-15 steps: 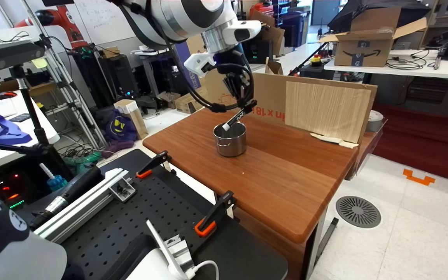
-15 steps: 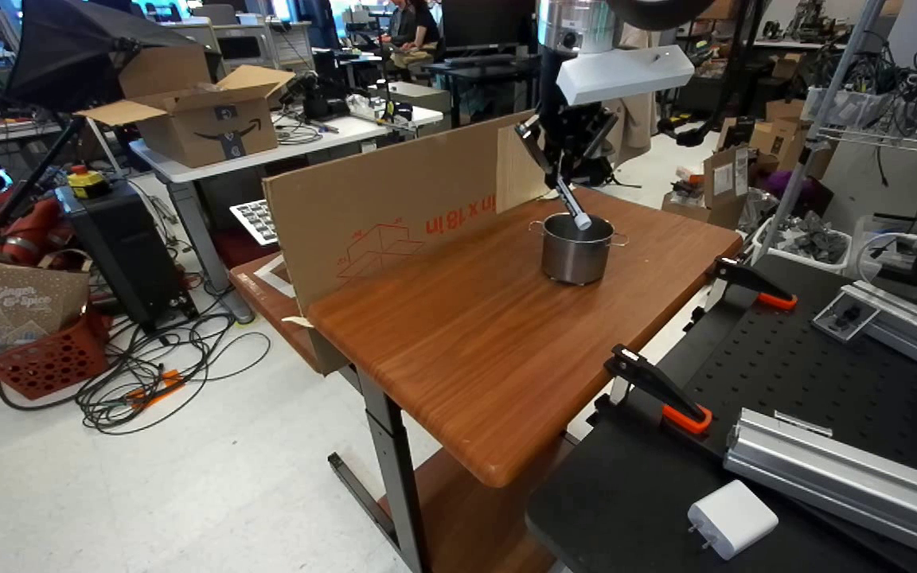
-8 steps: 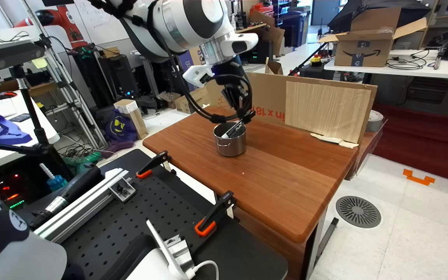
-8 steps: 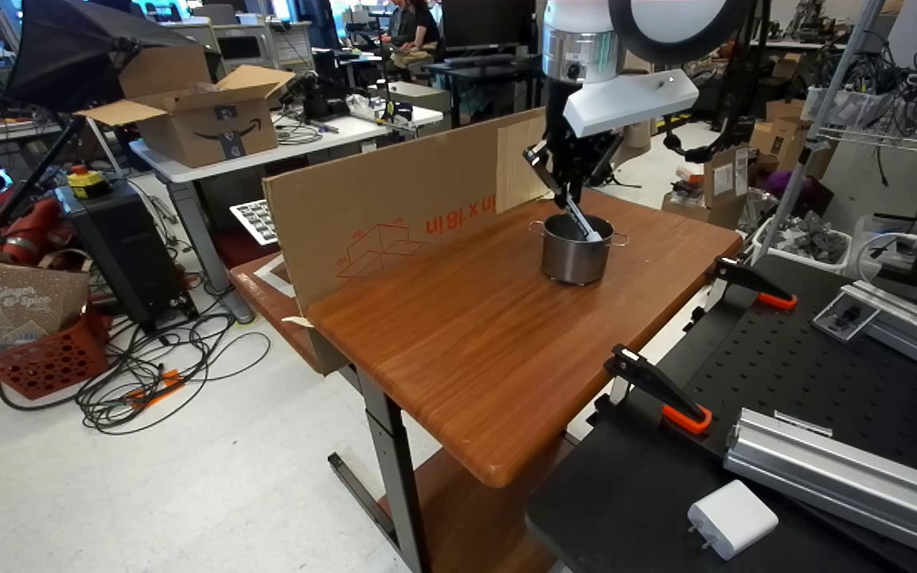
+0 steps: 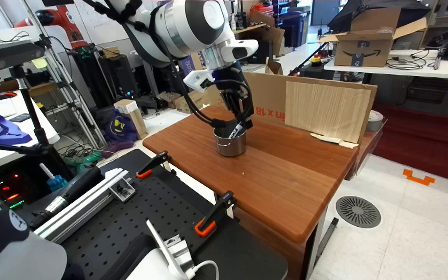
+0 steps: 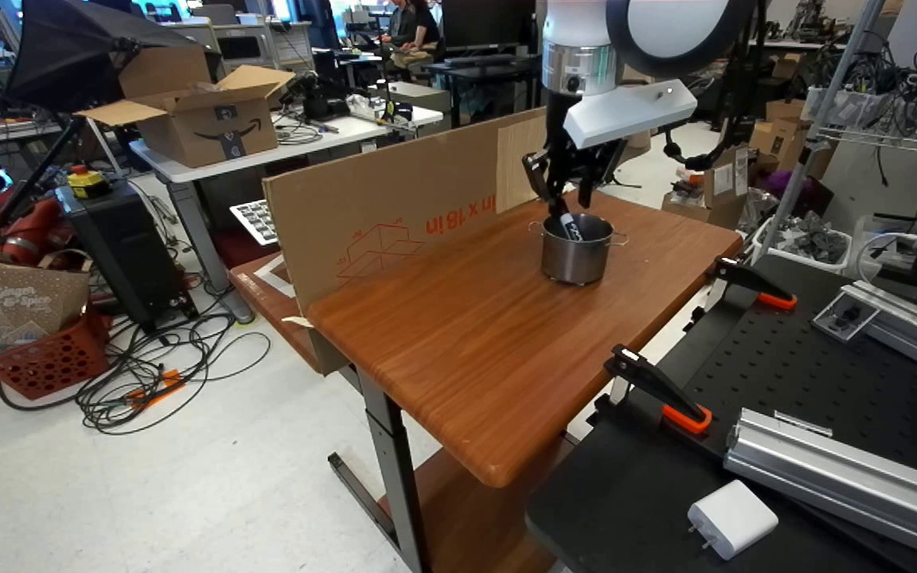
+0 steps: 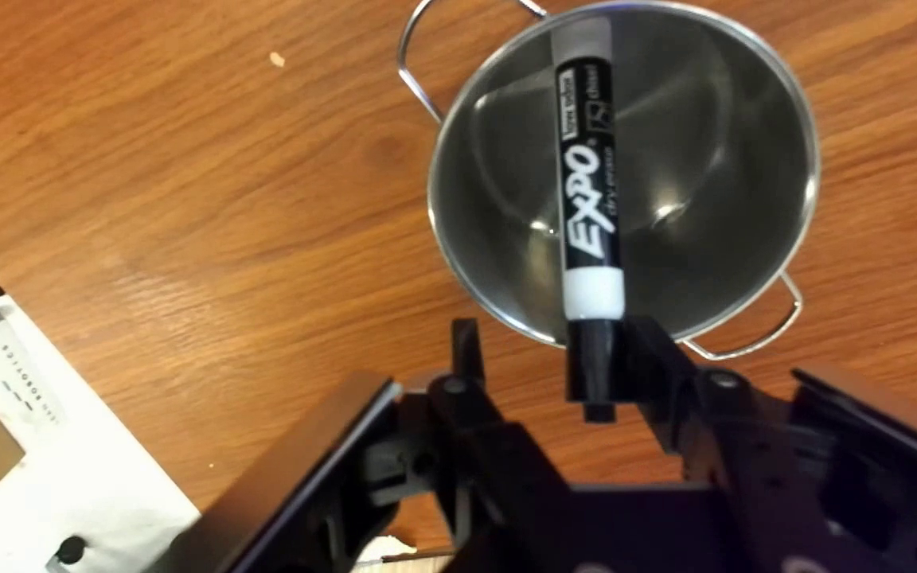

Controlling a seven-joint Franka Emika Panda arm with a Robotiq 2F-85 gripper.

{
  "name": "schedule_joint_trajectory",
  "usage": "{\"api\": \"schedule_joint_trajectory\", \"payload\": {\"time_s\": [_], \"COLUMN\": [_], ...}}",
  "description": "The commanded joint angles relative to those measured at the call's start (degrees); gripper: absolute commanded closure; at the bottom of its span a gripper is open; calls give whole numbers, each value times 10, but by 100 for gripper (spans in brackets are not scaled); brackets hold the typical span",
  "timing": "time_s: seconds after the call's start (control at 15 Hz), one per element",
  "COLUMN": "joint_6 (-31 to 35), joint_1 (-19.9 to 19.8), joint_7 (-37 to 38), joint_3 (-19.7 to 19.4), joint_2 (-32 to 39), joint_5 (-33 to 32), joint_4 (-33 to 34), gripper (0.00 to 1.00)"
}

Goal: Put the marker in the pot

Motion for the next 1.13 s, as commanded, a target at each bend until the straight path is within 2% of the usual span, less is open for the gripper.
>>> {"api": "schedule_joint_trajectory", "payload": {"time_s": [0.0, 0.13, 0.2, 0.6, 0.73, 0.8, 1.07], "joint_6": [3, -1, -2, -1, -30, -11, -18], "joint_1": [5, 4, 3, -6, -5, -7, -9], "joint_7": [-1, -5, -7, -21, -14, -6, -6], "joint_3": [-6, -3, -2, 12, 15, 14, 16], "joint_2": [1, -5, -8, -63, -67, -54, -58], "joint_5": [-2, 3, 5, 12, 10, 1, 0], "joint_4": [4, 3, 2, -29, -22, -15, -17], "gripper": [19, 3, 0, 0, 0, 0, 0]}}
